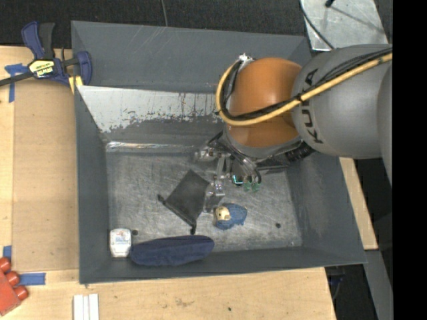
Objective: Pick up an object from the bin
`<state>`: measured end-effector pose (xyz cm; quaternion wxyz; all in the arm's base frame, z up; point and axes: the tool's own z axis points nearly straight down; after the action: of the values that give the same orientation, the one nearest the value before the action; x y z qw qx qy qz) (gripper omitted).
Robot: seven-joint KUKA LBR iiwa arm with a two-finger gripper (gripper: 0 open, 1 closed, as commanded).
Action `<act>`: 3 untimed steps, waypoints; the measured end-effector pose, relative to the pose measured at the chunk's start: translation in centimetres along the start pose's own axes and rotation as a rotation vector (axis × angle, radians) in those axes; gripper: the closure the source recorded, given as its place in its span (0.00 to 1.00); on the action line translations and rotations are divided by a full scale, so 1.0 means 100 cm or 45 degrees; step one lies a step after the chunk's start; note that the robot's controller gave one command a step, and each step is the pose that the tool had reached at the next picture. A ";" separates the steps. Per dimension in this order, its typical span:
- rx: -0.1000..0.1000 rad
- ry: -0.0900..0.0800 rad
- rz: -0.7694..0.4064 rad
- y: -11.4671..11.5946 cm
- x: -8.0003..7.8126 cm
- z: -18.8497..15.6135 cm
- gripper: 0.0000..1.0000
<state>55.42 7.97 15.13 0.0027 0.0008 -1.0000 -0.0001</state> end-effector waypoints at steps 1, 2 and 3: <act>-0.005 -0.015 0.017 0.063 0.035 -0.058 0.00; 0.004 -0.005 -0.067 0.006 0.009 -0.005 0.00; 0.001 -0.002 -0.476 0.007 0.024 0.071 0.00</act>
Offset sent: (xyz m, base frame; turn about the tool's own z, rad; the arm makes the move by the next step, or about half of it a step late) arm -0.0345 0.0583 0.0547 0.0216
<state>53.01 8.64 8.09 0.0018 0.1867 -0.9824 -0.0001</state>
